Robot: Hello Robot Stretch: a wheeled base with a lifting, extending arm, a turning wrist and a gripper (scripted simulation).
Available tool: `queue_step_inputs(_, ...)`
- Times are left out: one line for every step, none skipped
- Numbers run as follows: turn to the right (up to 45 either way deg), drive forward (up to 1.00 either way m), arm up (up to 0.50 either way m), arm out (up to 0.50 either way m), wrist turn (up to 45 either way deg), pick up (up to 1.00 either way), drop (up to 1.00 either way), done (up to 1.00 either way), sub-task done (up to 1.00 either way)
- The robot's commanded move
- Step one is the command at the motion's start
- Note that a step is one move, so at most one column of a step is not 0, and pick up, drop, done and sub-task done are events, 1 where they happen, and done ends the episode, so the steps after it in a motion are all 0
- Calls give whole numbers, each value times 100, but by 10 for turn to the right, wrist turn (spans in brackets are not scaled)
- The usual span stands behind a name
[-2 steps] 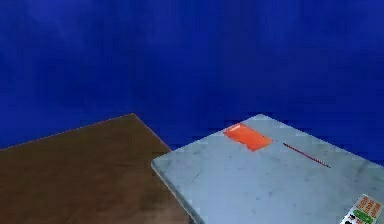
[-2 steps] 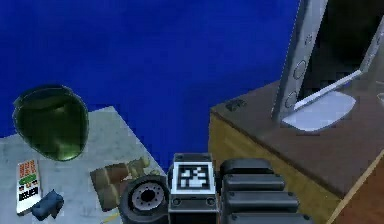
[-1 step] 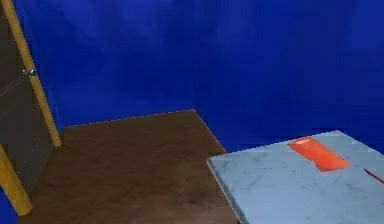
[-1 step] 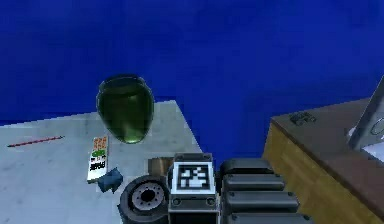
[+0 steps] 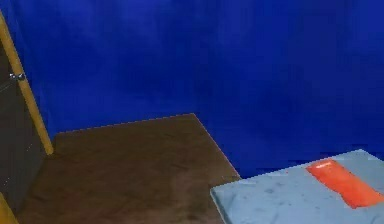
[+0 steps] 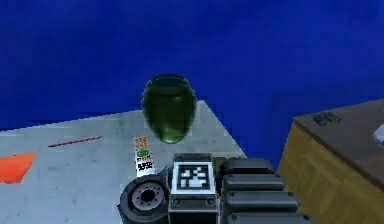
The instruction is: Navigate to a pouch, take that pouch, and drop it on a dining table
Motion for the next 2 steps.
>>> queue_step_inputs(450,0,0,0,0,0,0,0,0)
queue_step_inputs(450,0,0,0,0,0,0,0,0)
